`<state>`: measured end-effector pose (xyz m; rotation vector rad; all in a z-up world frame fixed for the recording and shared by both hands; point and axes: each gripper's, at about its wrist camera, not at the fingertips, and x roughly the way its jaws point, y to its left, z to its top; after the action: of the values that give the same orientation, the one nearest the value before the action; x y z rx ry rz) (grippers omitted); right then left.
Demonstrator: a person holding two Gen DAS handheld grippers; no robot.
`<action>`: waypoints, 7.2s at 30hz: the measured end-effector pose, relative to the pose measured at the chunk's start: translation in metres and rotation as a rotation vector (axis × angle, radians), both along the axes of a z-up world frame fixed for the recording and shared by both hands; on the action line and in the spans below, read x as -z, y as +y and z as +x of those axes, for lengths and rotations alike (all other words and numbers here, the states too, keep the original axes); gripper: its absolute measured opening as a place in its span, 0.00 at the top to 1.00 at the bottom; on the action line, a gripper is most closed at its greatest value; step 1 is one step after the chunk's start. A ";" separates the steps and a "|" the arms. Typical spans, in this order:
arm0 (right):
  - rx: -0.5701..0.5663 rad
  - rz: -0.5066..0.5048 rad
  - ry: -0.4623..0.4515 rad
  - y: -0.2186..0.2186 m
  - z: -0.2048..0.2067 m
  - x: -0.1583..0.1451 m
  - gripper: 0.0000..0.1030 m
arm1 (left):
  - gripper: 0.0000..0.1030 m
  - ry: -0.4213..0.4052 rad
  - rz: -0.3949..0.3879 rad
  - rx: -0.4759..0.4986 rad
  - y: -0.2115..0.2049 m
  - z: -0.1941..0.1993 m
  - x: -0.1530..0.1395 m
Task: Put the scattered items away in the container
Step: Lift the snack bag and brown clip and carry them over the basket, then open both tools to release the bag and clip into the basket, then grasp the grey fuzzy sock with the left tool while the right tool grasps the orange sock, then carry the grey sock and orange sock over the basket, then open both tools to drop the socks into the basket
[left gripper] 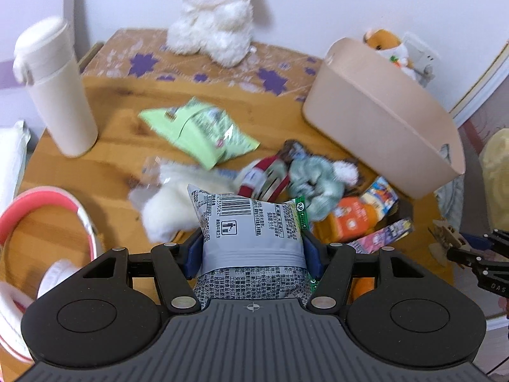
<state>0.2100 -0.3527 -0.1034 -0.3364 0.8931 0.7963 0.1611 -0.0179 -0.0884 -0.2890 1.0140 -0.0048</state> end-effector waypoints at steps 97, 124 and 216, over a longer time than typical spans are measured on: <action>0.042 0.182 -0.019 0.046 0.031 -0.013 0.00 | 0.22 0.012 0.119 0.195 -0.031 0.041 -0.008; -0.244 -0.069 -0.004 0.078 -0.042 0.070 0.00 | 0.22 0.182 0.144 0.362 -0.071 -0.009 0.067; 0.150 0.084 -0.139 0.028 0.171 -0.003 0.50 | 0.37 -0.105 0.430 0.487 -0.203 0.238 0.005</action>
<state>0.3809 -0.3244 -0.1006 -0.2447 0.7433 0.6621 0.3993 -0.2211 -0.0936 0.3508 0.9344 -0.2379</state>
